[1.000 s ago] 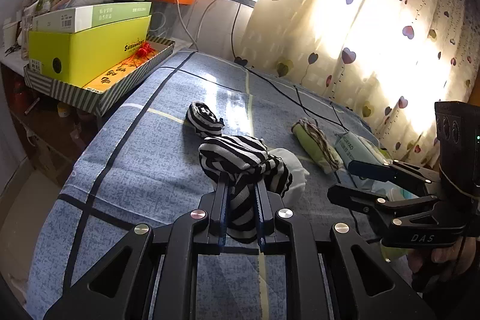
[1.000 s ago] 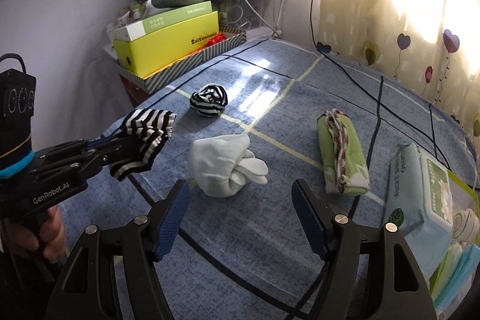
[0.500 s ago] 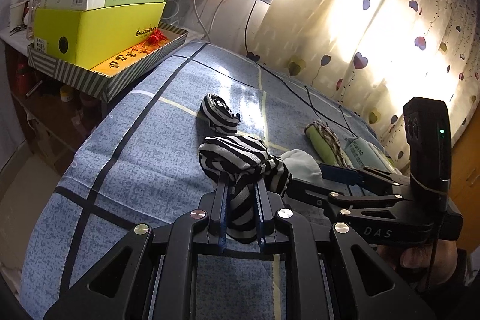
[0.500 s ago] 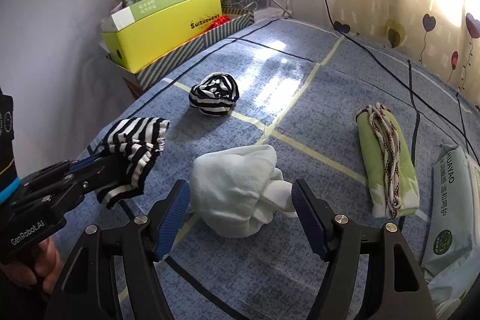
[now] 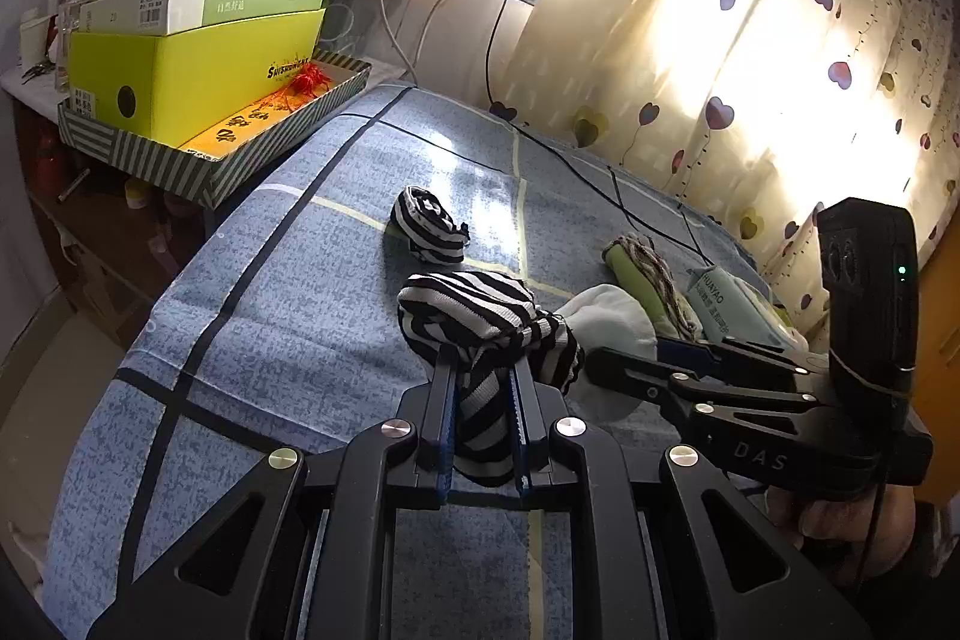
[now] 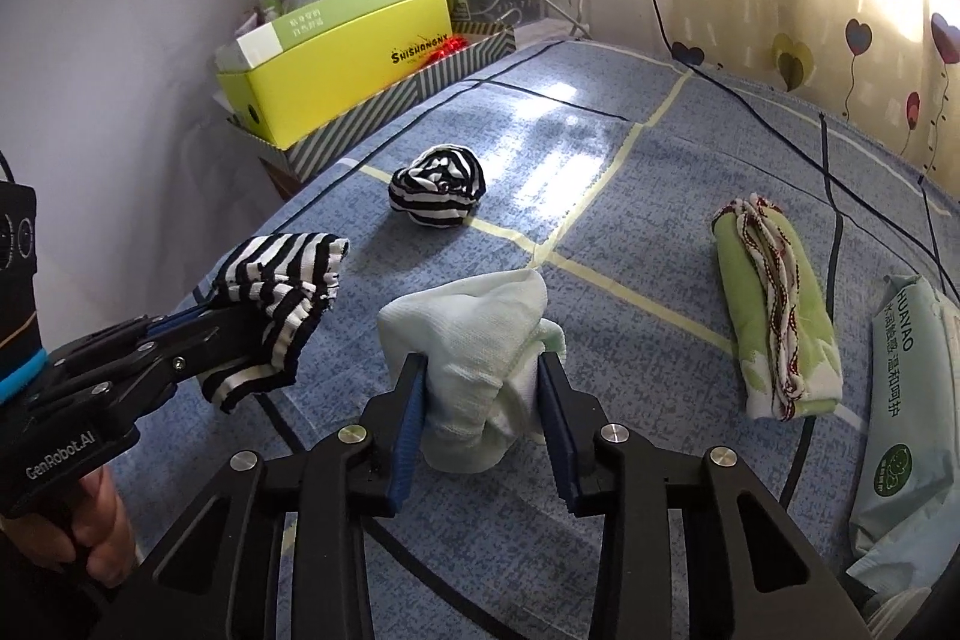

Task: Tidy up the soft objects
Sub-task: 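Close right gripper on the white mitten while left gripper holds striped sock, then carry striped sock in left gripper and white mitten in right gripper over box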

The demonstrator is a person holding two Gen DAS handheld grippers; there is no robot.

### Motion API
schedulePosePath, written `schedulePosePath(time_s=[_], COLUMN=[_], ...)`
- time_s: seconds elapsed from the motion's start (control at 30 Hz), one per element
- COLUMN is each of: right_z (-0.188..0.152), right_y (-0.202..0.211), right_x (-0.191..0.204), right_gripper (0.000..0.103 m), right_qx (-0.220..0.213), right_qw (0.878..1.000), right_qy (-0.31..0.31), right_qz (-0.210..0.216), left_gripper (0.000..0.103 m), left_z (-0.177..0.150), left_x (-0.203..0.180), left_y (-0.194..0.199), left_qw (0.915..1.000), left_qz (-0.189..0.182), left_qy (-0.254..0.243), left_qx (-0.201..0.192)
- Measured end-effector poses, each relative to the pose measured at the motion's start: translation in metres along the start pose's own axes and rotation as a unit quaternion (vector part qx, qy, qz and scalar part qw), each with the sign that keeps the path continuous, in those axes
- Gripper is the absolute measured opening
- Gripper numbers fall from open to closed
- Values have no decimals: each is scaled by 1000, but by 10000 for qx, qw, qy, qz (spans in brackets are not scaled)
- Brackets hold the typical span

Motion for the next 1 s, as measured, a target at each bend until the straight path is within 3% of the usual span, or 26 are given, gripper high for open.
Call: schedulePosePath(time_s=[0.43,1.0], right_z=[-4,-23], right_y=[65,130], right_x=[-4,-40], right_gripper=[35,35], right_qx=[-587,-1161], right_qw=[9983,9925], right_qy=[12,-346], right_qz=[13,-184], left_gripper=[16,16], left_z=[-1,4], left_x=[-30,-108], left_y=[15,19], left_qw=[9997,9959], left_qz=[22,-252], left_qy=[-206,-851], left_qx=[-131,-159])
Point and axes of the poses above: each gripper's, at about its wrist camera, not at the fingertips, and y roughly against the way its jaws point, x to its left, z to its top, the point moved 7 cm from there along -y, roughly the way its jaws point, and after that the axes turned 3 degrees about -z, right-handed, at the moved point
